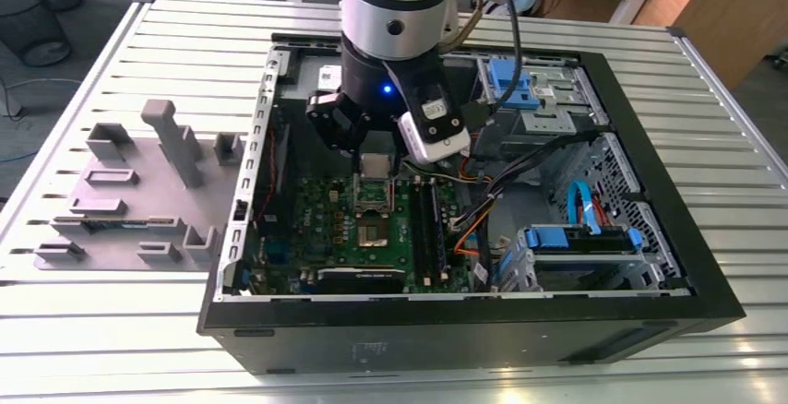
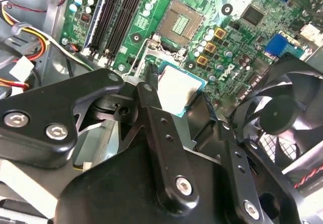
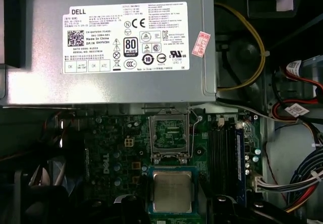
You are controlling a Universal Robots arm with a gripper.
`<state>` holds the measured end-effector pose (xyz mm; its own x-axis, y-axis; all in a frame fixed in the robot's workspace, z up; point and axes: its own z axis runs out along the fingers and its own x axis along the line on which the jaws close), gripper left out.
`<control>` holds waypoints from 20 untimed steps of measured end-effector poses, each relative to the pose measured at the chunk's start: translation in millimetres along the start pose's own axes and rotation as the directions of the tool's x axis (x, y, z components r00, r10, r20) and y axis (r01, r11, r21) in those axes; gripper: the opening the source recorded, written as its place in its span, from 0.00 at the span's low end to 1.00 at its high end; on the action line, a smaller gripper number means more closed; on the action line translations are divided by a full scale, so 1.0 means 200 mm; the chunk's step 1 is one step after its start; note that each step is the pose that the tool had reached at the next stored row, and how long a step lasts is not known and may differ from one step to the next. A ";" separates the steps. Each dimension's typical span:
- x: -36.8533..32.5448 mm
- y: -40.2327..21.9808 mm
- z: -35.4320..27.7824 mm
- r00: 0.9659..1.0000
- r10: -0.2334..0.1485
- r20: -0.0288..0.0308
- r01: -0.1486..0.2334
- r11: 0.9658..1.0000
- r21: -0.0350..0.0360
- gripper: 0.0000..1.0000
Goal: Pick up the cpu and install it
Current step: 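Pick up the cpu and move it towards the insertion slot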
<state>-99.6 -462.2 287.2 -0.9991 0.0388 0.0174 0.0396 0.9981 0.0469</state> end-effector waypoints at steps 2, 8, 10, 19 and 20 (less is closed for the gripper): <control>0.001 -0.006 0.008 1.000 0.000 0.000 0.000 1.000 0.000 0.47; 0.001 -0.028 0.038 1.000 0.005 0.000 -0.005 1.000 0.000 0.47; 0.001 -0.032 0.048 1.000 0.006 0.000 -0.006 1.000 0.000 0.47; 0.002 -0.039 0.073 1.000 0.008 0.000 -0.008 1.000 0.000 0.47; 0.002 -0.039 0.073 1.000 0.008 0.000 -0.008 1.000 0.000 0.47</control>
<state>-100.6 -469.2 272.2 -0.9988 0.0466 0.0174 0.0474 0.9978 0.0468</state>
